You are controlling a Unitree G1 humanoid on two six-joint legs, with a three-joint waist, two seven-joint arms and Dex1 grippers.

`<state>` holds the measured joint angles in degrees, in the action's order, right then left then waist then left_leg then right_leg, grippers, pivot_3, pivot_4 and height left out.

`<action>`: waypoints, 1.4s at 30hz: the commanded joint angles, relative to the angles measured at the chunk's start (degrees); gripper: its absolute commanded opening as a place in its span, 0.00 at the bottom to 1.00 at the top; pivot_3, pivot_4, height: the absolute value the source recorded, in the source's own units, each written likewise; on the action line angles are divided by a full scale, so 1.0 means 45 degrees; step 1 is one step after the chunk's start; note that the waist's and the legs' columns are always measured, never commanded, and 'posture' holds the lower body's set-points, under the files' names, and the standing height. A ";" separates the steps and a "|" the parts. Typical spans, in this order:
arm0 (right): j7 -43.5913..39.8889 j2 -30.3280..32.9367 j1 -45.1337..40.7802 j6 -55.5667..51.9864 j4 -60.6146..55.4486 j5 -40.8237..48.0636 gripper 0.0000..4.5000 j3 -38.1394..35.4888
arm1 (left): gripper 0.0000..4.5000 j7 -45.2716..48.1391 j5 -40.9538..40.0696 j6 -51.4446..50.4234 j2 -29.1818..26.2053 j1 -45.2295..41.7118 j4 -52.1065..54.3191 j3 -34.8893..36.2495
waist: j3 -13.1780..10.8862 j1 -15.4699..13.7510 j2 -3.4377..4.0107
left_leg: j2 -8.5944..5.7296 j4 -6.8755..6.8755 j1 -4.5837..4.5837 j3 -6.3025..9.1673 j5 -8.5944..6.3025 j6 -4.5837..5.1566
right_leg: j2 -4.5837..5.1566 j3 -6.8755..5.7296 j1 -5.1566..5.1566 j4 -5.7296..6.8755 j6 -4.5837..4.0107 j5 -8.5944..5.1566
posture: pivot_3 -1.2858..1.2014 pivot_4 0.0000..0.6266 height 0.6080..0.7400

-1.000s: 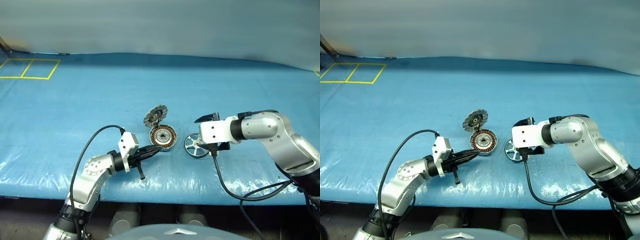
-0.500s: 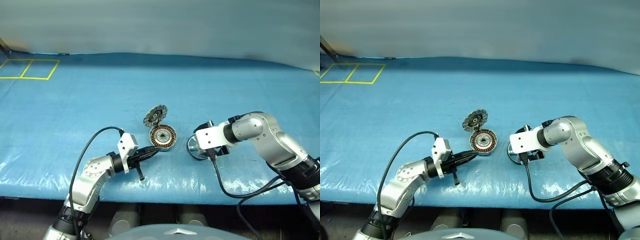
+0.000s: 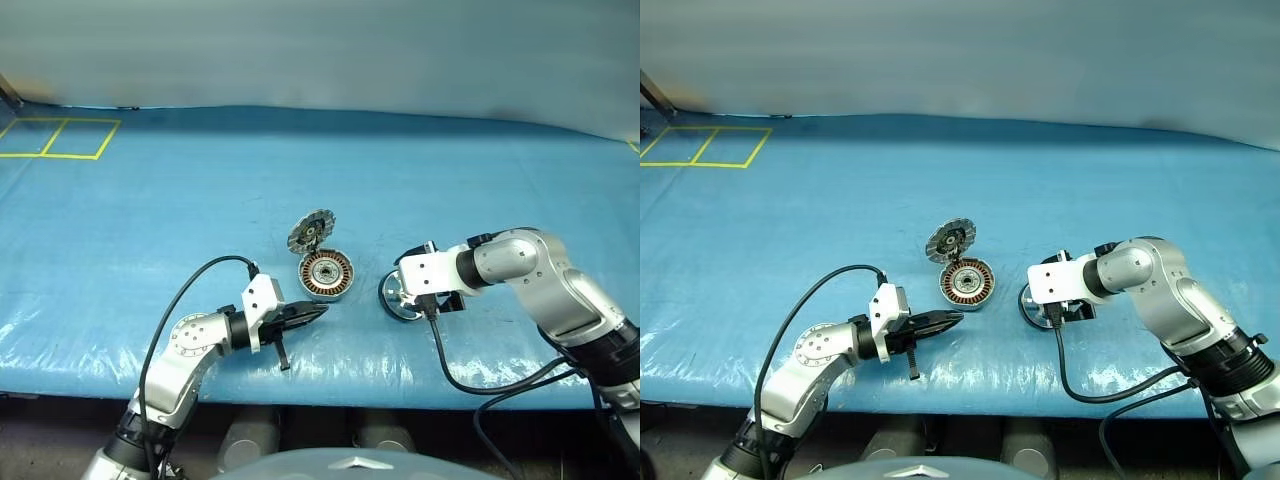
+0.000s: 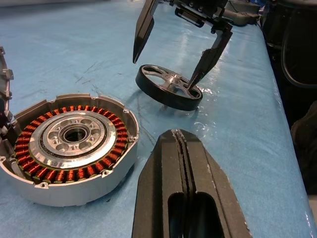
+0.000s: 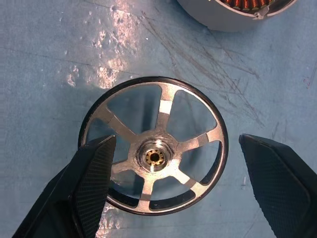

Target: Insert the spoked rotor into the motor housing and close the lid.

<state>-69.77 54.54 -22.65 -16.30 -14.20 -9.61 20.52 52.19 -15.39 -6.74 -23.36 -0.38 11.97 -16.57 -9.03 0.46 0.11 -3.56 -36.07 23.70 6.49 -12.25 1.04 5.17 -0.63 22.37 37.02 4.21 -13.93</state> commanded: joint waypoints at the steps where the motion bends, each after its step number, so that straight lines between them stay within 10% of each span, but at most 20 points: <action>1: 0.0165 0.0029 0.0246 -0.0428 -0.0568 0.0412 0.94 -0.0766 | 0.00 0.0163 0.0240 0.0542 -0.0065 -0.0118 0.0160 -0.0200 | 0.0000 0.0003 0.0000 | 0.0000 0.0000 0.0000 0.0000 0.0000 0.0001 | 0.0000 0.0000 0.0000 0.0000 0.0000 0.0000 | 0.52 0.24 1.00; 17: 0.0368 -0.0225 0.0876 -0.1047 -0.0205 0.0506 0.94 -0.0435 | 0.00 0.0575 0.0913 0.2212 -0.0192 -0.0701 -0.1421 -0.0318 | 0.0001 0.0018 0.0001 | 0.0003 -0.0017 -0.0010 -0.0017 0.0002 0.0007 | -0.0001 0.0005 -0.0006 0.0010 0.0004 0.0013 | 0.52 0.24 1.00; 27: 0.0355 -0.0158 0.0891 -0.0700 0.0101 0.0160 0.34 -0.0185 | 0.00 0.0470 0.0953 0.2233 -0.0207 -0.0663 -0.1440 -0.0287 | 0.0006 0.0027 -0.0003 | 0.0004 -0.0029 -0.0038 -0.0019 0.0005 0.0012 | -0.0002 0.0006 -0.0042 0.0011 0.0013 0.0020 | 0.52 0.24 1.00; 42: 0.1920 -0.1894 0.1103 -0.1857 -0.1141 0.1940 0.34 -0.2065 | 0.00 -0.0243 0.0298 0.1906 0.0036 -0.0583 -0.1046 0.0465 | 0.0006 0.0028 0.0001 | 0.0011 -0.0041 -0.0045 -0.0014 0.0008 0.0012 | -0.0006 0.0008 -0.0053 0.0017 0.0005 0.0034 | 0.52 0.24 1.00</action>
<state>-62.34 46.36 -17.15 -23.68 -16.24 -3.40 14.88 52.00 -12.35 1.78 -23.28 -3.05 4.80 -16.55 -9.00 0.59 0.12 -3.52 -36.25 23.51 6.42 -12.21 1.10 5.14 -0.59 22.16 37.11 4.23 -13.77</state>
